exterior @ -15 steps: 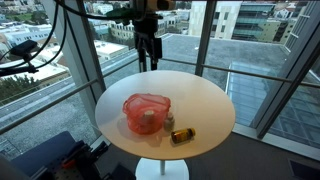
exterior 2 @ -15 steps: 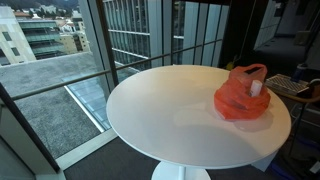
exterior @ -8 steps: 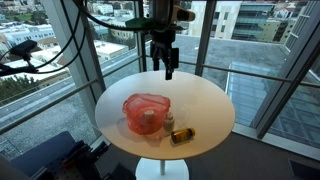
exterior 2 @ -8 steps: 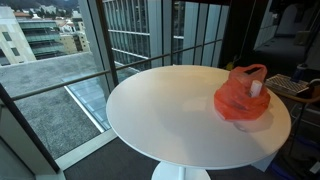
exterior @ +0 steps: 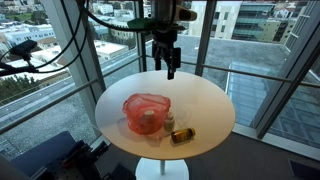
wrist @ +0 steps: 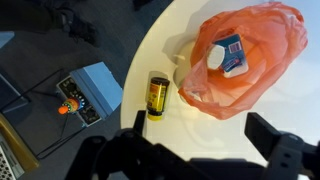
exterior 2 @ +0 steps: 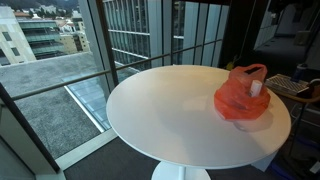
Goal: Pick up the yellow and brown bottle from the table and put it in the plastic bag
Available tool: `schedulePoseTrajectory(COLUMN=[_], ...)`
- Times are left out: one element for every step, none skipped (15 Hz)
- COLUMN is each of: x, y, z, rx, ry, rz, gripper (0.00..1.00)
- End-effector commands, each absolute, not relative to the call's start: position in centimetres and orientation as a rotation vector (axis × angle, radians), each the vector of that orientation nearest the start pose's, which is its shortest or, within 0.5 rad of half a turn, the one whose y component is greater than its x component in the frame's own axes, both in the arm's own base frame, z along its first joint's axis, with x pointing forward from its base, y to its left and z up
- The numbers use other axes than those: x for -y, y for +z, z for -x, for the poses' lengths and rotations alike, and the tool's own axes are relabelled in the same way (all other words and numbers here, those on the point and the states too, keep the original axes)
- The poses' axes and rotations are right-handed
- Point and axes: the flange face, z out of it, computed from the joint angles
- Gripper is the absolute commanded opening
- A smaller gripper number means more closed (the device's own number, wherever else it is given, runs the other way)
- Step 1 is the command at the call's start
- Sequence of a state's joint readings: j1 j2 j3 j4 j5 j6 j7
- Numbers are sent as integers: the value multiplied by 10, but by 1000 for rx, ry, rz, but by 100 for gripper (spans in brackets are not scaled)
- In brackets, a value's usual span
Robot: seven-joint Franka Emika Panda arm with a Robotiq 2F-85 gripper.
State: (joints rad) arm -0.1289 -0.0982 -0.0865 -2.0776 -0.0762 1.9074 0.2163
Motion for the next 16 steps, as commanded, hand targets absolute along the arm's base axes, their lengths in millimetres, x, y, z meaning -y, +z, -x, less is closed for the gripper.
schedulePoseTrajectory(x=[135,139,144,149,153,159,165,170,177,183,190,196,203,209,214,219], y=[453,447,440,432,423,413,404,395,386,378,369,361,351,342,334,325], z=[-522,-528,-533,-538,-542,-547,-550,-553,-555,-556,-557,-557,-557,-556,-555,-554], rx=[-740,-770,-788,-804,-817,-835,-856,-879,-905,-931,-959,-985,-1015,-1041,-1057,-1068], ry=[30,-11,-28,-53,-71,-88,-90,-89,-80,-74,-68,-66,-54,-43,-30,-35], rz=[3121,3113,3111,3104,3102,3099,3101,3099,3097,3092,3085,3078,3065,3054,3048,3043], gripper=[100,100,100,100,100,100,100,100,100,100,100,100,100,100,100,100])
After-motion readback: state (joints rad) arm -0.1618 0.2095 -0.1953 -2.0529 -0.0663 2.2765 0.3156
